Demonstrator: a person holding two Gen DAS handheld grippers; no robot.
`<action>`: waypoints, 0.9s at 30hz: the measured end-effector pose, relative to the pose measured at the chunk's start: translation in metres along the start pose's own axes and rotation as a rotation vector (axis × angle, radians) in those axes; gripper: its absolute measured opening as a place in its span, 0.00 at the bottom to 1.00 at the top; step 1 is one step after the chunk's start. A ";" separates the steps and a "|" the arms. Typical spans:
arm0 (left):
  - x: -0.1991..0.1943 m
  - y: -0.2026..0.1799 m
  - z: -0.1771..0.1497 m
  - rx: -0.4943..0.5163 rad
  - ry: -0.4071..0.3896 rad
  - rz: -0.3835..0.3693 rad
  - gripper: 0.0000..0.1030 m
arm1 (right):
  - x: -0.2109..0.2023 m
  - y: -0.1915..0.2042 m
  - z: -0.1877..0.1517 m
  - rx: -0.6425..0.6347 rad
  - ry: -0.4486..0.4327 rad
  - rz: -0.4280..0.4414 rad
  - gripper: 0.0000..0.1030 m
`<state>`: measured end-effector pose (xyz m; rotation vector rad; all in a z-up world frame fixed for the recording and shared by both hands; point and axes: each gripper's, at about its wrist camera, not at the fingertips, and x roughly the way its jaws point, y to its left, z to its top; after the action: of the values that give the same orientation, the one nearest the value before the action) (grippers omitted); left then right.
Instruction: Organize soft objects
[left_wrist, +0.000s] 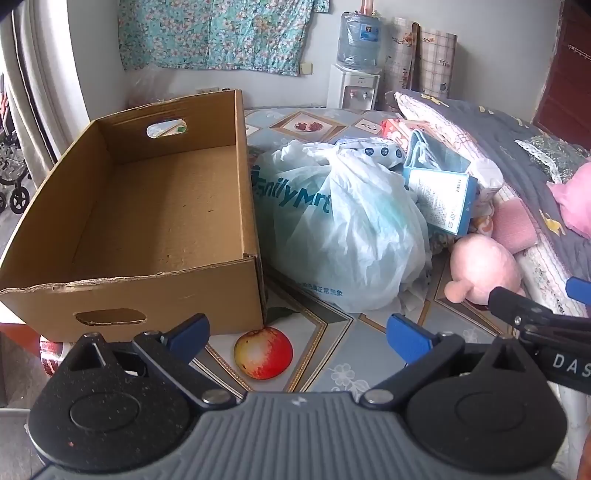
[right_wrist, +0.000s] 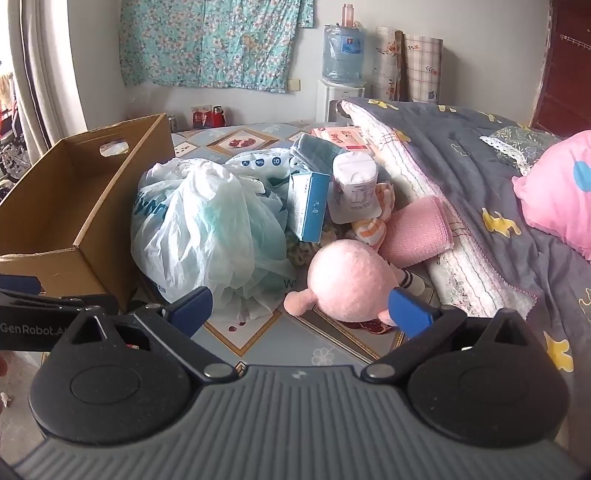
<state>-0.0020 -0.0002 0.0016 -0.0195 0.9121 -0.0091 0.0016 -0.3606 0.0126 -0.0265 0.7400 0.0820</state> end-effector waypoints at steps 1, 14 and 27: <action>0.000 0.000 0.000 0.001 0.000 -0.001 1.00 | 0.000 0.002 0.000 -0.003 0.001 -0.005 0.99; 0.000 -0.002 0.000 -0.004 -0.001 -0.002 1.00 | 0.004 0.005 -0.003 -0.016 0.010 -0.011 0.99; 0.003 0.000 -0.001 -0.008 0.006 -0.007 1.00 | 0.005 0.006 -0.003 -0.014 0.014 -0.007 0.99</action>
<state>-0.0006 0.0001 -0.0014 -0.0303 0.9177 -0.0122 0.0030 -0.3541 0.0068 -0.0431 0.7532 0.0805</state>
